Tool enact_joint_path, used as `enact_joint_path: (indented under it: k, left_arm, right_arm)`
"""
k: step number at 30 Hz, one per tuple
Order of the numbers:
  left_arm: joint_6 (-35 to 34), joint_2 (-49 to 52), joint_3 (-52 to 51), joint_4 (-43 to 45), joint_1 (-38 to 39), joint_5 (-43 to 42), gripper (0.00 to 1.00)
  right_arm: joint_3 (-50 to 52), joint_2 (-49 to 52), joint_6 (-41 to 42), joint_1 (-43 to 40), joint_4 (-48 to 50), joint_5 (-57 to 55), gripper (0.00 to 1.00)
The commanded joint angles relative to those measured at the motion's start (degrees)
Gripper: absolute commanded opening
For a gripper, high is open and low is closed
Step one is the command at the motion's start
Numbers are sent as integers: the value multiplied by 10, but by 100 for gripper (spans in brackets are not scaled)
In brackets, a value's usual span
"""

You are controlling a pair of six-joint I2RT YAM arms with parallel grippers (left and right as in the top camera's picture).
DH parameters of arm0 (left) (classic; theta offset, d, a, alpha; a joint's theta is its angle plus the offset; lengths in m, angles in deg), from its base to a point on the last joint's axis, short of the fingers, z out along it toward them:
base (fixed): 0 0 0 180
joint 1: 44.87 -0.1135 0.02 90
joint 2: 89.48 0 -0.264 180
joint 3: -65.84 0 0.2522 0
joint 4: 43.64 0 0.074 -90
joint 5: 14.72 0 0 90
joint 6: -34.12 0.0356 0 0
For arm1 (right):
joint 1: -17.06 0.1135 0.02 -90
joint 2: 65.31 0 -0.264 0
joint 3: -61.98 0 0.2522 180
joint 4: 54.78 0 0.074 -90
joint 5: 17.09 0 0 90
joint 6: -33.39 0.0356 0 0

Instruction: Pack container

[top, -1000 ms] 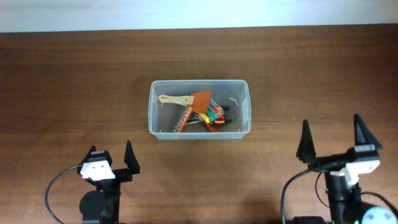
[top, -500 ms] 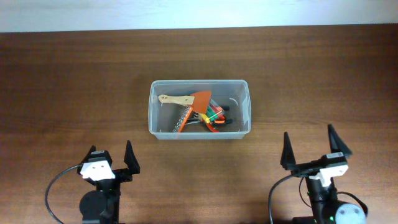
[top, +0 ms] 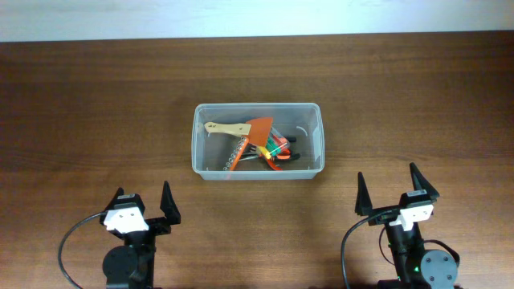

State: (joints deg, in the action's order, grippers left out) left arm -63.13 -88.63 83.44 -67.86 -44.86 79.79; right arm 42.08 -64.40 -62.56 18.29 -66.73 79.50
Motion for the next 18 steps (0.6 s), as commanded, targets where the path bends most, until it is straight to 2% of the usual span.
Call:
enact_joint_path:
  k: [1, 18]
  left_arm:
    - [9, -5, -7, 0, -3, -7, 99]
    - [9, -5, -7, 0, -3, -7, 99]
  right_arm:
    - [13, -7, 3, 6, 3, 3, 99]
    - [54, -7, 3, 6, 6, 3, 99]
